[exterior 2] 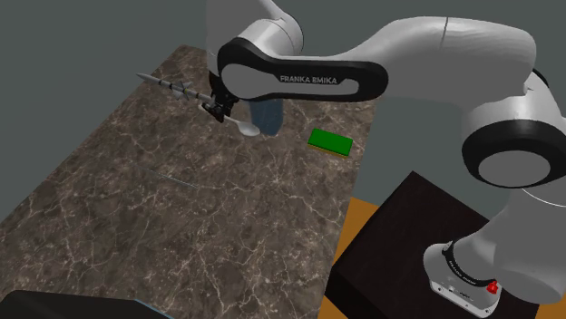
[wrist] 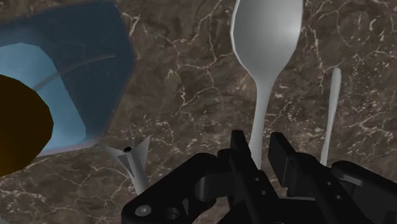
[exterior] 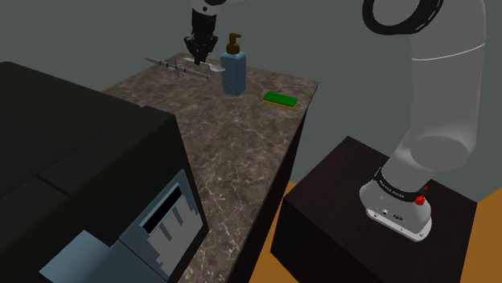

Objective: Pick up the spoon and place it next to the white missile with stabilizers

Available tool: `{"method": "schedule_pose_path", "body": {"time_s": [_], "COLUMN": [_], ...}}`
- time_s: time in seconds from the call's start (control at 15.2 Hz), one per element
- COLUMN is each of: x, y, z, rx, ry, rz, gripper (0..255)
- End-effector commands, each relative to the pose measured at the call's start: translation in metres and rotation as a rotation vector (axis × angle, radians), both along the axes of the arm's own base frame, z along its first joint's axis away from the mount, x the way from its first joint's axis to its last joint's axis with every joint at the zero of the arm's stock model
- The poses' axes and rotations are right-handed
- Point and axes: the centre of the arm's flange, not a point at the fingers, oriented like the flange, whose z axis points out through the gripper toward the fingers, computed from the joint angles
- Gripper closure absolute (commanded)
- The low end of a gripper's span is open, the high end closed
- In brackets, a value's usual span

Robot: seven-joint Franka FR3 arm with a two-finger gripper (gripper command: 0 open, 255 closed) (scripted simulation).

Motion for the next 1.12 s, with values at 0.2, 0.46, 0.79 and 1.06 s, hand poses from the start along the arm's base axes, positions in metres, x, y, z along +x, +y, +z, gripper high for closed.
{"method": "schedule_pose_path", "body": {"time_s": [0.2,0.46,0.79,1.06], "x": [0.011,0.011,0.011,0.011], "y": [-0.011,-0.011,-0.011,-0.011], "z": [-0.022,-0.043,-0.070,-0.091], "rx": [0.000,0.000,0.000,0.000], "ry": [0.000,0.000,0.000,0.000], "rz": [0.000,0.001,0.000,0.000], "gripper": [255,255,255,255]}}
